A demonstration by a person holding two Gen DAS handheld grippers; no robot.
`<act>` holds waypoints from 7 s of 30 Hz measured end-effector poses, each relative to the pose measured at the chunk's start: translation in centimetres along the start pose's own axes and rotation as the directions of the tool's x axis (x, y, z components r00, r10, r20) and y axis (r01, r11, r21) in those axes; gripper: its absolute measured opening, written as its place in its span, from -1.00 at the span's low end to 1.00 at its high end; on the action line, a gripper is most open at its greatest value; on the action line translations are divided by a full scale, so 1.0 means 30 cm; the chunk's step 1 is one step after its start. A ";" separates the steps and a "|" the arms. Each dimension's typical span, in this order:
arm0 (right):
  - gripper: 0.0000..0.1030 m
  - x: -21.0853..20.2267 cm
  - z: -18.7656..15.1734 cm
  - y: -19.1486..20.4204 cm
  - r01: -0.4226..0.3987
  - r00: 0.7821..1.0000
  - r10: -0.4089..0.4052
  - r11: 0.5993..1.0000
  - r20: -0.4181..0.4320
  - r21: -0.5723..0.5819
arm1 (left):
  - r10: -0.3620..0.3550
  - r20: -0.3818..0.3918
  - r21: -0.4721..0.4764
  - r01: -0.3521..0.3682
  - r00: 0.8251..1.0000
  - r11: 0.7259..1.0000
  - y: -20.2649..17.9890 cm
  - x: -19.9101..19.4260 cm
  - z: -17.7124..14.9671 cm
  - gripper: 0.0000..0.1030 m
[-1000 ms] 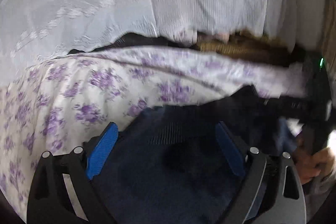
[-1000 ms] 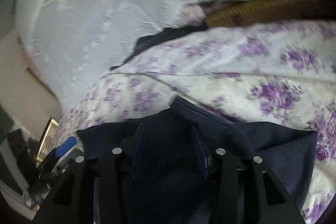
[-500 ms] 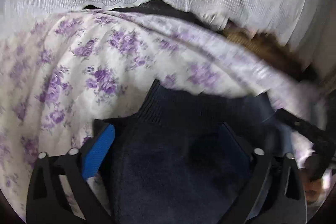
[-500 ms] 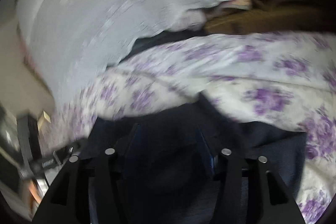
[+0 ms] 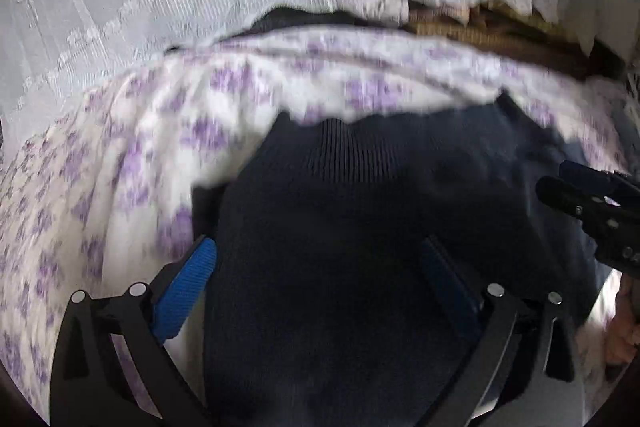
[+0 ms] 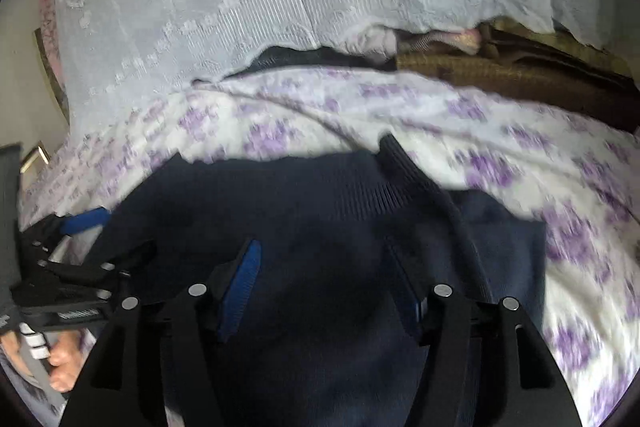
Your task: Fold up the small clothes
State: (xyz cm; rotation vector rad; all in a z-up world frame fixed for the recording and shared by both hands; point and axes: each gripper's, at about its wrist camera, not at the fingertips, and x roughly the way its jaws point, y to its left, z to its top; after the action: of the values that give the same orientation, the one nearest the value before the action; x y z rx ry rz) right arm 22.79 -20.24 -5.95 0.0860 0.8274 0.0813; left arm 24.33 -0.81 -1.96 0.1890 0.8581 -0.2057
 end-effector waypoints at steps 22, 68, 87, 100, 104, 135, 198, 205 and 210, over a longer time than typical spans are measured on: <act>0.52 -0.246 -0.208 0.030 0.046 0.992 -0.050 0.998 0.112 0.041 | 0.051 0.039 -0.084 -0.048 0.998 0.995 -0.033 -0.203 -0.209 0.92; 0.34 -0.042 0.052 -0.092 0.058 0.984 -0.088 0.981 0.154 0.187 | 0.194 0.003 -0.068 -0.194 0.981 0.979 -0.002 0.062 0.063 0.92; 0.61 -0.169 -0.114 0.020 0.064 0.986 -0.080 0.992 0.148 0.107 | 0.224 0.101 -0.028 -0.222 0.969 0.975 -0.086 -0.140 -0.100 0.92; 0.82 -0.201 -0.166 -0.019 0.106 0.978 -0.137 0.976 0.155 0.192 | 0.135 0.065 -0.072 -0.131 0.989 0.989 -0.078 -0.167 -0.160 0.92; 0.92 -0.136 -0.158 -0.064 0.107 0.992 -0.118 0.970 0.034 0.218 | 0.137 -0.027 -0.090 -0.139 0.990 0.986 -0.058 -0.119 -0.184 0.92; 0.93 -0.217 -0.277 -0.226 0.221 0.974 -0.227 0.900 -0.031 0.375 | 0.168 -0.067 -0.225 -0.179 0.984 0.958 0.024 -0.129 -0.204 0.92; 0.93 -0.235 -0.162 -0.173 -0.154 0.977 0.083 0.911 0.195 0.383 | 0.186 0.121 -0.224 -0.156 0.975 0.962 -0.062 -0.208 -0.111 0.92; 0.93 -0.216 -0.317 -0.434 -0.458 0.886 0.337 0.523 0.319 0.719 | 0.223 0.148 -0.052 -0.217 0.964 0.975 -0.196 -0.211 -0.133 0.92; 0.93 -0.204 -0.336 -0.482 -0.547 0.822 0.426 0.406 0.377 0.732 | 0.256 0.119 0.013 -0.259 0.959 0.966 -0.243 -0.175 -0.149 0.92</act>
State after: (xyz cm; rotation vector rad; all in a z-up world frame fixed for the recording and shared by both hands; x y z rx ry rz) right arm 11.77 -34.81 -9.83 1.2530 0.6147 0.2419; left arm 15.88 -6.18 -1.40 0.3103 0.7067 0.0154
